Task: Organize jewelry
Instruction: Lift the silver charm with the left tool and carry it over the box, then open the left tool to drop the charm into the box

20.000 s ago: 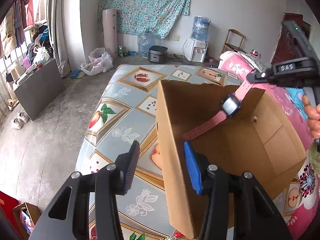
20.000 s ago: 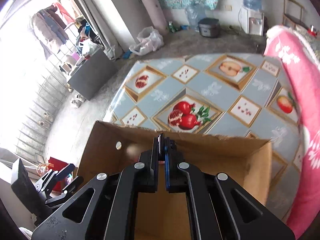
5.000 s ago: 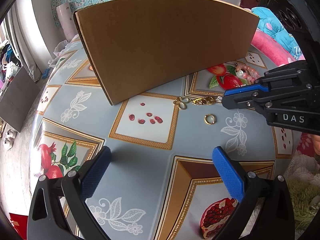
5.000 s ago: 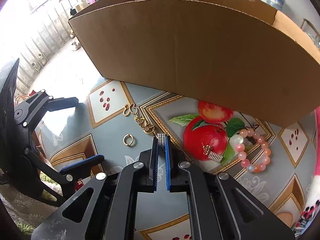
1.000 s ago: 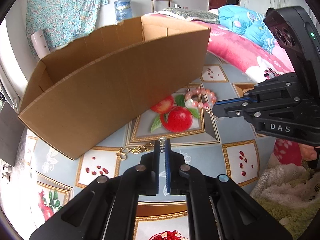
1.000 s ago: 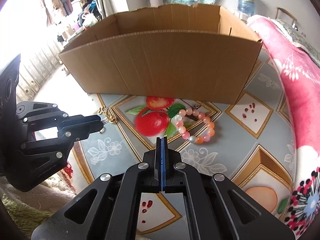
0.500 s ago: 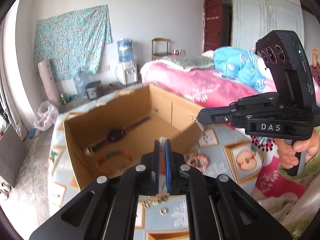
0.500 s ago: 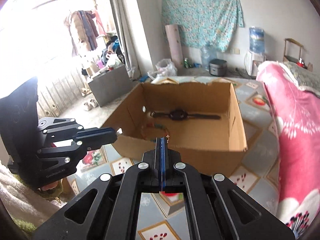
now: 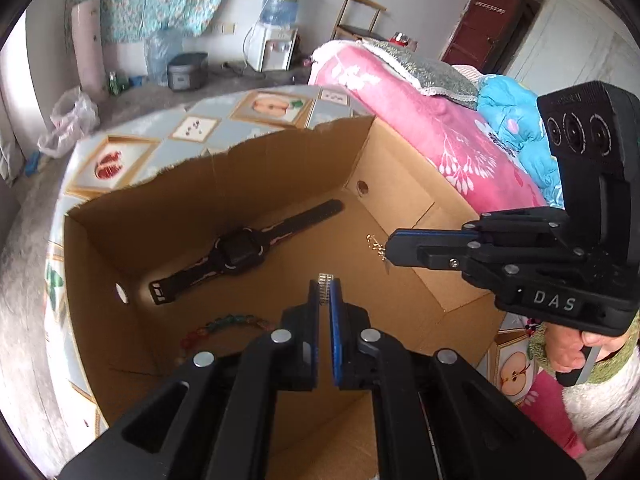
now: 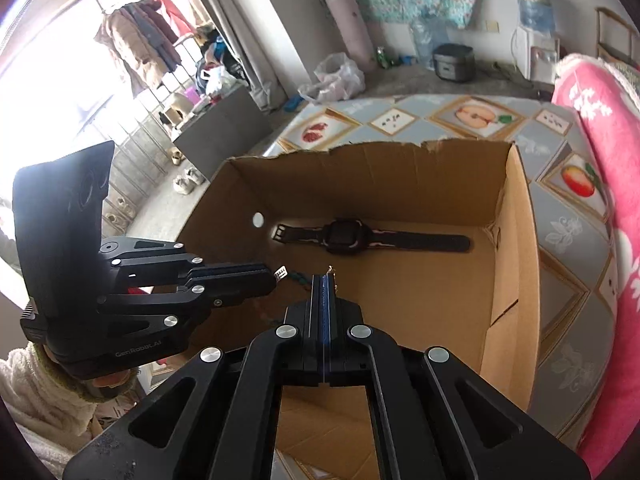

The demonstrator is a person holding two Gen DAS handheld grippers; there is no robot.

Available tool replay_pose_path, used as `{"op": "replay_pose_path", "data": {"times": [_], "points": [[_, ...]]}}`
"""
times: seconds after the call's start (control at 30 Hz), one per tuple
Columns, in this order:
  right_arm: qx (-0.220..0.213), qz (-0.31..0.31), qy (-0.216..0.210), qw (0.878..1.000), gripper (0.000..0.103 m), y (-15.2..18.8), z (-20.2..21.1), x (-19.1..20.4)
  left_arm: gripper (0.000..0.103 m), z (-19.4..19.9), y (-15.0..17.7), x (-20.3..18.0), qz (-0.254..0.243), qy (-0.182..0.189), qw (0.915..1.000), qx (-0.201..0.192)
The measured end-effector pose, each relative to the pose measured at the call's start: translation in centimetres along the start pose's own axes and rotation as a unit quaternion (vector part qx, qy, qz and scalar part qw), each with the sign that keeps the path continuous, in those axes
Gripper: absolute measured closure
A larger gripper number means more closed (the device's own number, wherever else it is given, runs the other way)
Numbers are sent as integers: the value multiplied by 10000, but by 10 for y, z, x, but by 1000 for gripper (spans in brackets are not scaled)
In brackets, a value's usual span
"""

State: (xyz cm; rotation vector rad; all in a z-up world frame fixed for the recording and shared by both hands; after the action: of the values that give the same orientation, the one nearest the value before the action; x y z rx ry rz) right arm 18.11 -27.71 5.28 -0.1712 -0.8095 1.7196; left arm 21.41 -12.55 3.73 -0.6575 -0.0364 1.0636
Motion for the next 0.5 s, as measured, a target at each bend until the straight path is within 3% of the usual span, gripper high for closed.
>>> {"op": "replay_pose_path", "data": {"times": [0.2,0.3,0.5], "points": [[210,-233,61,9995,98,-4,-13,-18,98,-30,-14,18,707,255,9956,561],[74,-295,124,9995,89,-5,-8,-23,98,-32,-16,23,901,314,9940,528],[-215,-291,286,9989,81,0,10,-24,97,-20,-12,22,837,236,9957,314]]}}
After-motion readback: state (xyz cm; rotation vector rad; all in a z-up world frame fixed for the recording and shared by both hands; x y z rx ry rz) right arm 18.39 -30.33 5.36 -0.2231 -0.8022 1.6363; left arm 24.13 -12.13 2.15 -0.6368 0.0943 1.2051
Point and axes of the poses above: each gripper's, at about its wrist camera, not at the fingertips, and z roughly against the way its jaws point, x to its left, y to its underside, the point moved 1 cm from there along -z, roughly the way its jaws point, and after that the axes turned 4 degrees about z, right-handed, at the moved point
